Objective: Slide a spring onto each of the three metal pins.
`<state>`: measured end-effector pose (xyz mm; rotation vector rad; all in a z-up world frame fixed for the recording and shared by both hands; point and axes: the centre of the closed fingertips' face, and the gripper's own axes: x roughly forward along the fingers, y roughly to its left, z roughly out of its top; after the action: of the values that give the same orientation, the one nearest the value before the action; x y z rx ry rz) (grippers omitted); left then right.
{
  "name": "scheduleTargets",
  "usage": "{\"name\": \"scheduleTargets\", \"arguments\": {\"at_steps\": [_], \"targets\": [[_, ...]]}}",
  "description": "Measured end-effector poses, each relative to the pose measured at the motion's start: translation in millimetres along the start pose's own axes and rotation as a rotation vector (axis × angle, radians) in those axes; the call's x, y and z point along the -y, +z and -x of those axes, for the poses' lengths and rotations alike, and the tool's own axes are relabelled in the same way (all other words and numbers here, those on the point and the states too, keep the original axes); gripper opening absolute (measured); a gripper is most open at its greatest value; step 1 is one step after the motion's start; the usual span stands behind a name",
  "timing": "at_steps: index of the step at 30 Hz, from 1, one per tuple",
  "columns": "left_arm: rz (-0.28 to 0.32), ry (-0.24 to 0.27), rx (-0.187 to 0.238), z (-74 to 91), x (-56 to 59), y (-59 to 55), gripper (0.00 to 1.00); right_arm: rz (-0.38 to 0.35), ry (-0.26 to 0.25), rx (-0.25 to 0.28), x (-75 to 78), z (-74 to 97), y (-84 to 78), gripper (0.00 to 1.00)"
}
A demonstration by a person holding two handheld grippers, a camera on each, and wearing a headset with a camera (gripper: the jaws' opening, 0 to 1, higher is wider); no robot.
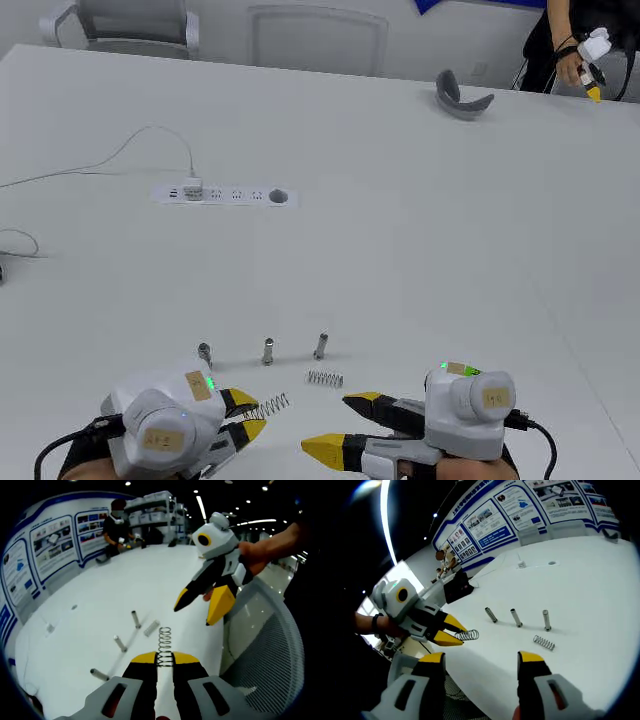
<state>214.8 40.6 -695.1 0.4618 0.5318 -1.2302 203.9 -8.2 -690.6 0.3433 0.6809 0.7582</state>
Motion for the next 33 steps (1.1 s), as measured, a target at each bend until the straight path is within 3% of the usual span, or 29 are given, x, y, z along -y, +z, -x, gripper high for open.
{"name": "scheduleTargets", "arguments": {"at_steps": [13,26,33], "targets": [[-0.05,-0.052,0.037,-4.7,18.8,25.5,0.1,-0.103,0.092,0.053,-13.1,-2.1,8.1,0.36],[-0.085,-0.093,0.031,-6.7,26.5,26.3,0.1,-0.135,0.127,0.08,-17.8,-1.4,12.4,0.17],[-0.092,-0.101,0.031,-7.6,26.7,26.5,0.1,-0.161,0.153,0.096,-19.6,1.0,16.2,0.14]]}}
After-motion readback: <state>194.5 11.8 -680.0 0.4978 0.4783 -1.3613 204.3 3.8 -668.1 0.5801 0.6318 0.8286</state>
